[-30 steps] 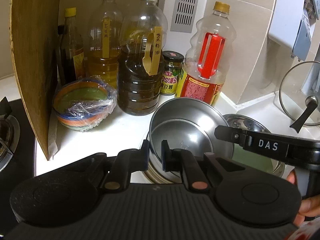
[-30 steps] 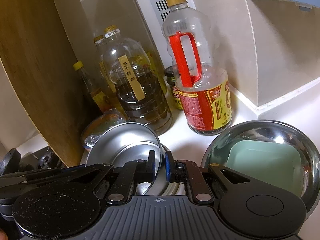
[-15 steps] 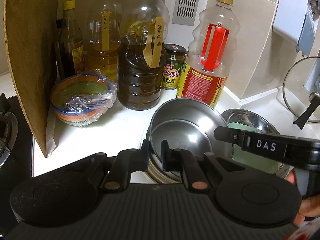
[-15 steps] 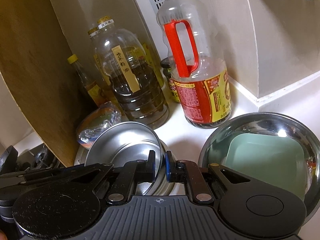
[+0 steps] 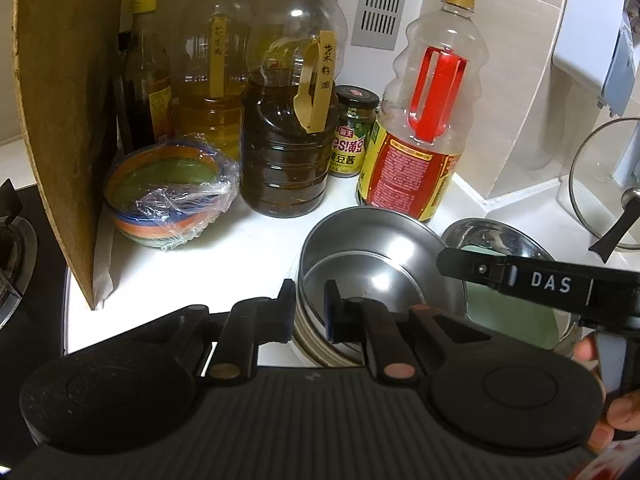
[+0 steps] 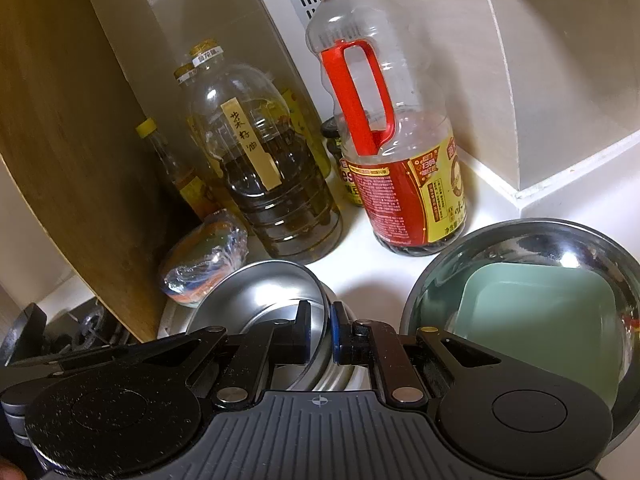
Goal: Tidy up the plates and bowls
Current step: 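Lower the steel pot over the cream bowls, then open both grippers and pull them back from the steel pot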
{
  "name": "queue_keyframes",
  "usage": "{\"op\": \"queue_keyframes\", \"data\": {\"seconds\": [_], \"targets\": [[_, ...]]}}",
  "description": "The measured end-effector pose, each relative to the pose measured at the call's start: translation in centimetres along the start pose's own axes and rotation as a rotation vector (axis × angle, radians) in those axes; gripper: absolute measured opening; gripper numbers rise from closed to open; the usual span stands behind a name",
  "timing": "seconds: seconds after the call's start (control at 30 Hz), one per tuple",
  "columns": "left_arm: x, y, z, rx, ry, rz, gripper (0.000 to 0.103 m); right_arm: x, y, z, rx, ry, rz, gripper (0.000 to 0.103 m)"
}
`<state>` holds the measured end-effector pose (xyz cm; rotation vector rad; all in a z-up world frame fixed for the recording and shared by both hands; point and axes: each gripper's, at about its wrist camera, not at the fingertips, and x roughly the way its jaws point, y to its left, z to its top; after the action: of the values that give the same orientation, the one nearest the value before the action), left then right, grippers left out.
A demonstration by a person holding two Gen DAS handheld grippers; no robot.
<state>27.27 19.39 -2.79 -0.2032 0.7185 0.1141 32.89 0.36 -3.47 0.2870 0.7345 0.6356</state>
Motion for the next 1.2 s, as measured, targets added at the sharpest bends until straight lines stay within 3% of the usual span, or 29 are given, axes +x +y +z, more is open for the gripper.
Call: {"op": "queue_keyframes", "data": {"seconds": [0.33, 0.4, 0.47, 0.57, 0.83, 0.93, 1.2], "targets": [[-2.2, -0.3, -0.3, -0.008, -0.029, -0.021, 0.020, -1.9, -0.3, -0.7, 0.014, -0.010, -0.005, 0.014], [-2.8, -0.4, -0.6, -0.013, -0.024, -0.030, 0.021, -2.6, -0.5, -1.1, 0.020, -0.007, -0.003, 0.019], [-3.5, -0.7, -1.1, -0.016, -0.014, -0.036, 0.022, -3.4, -0.6, -1.5, 0.021, -0.006, 0.001, 0.035], [-4.5, -1.1, -2.2, -0.021, 0.006, -0.045, 0.025, -5.1, -0.8, -2.6, 0.024, -0.011, 0.000, 0.046], [-6.4, -2.5, -6.1, -0.021, 0.092, -0.048, 0.026, -8.8, -1.9, -5.9, 0.047, 0.050, -0.012, 0.055], [-6.9, -3.5, -7.8, -0.011, 0.124, -0.046, 0.026, -10.0, -2.1, -7.0, 0.052, 0.085, -0.028, 0.064], [-8.5, -6.0, -11.0, 0.009, 0.161, -0.028, 0.026, -13.1, -2.3, -9.7, 0.021, 0.126, -0.076, 0.067]]}}
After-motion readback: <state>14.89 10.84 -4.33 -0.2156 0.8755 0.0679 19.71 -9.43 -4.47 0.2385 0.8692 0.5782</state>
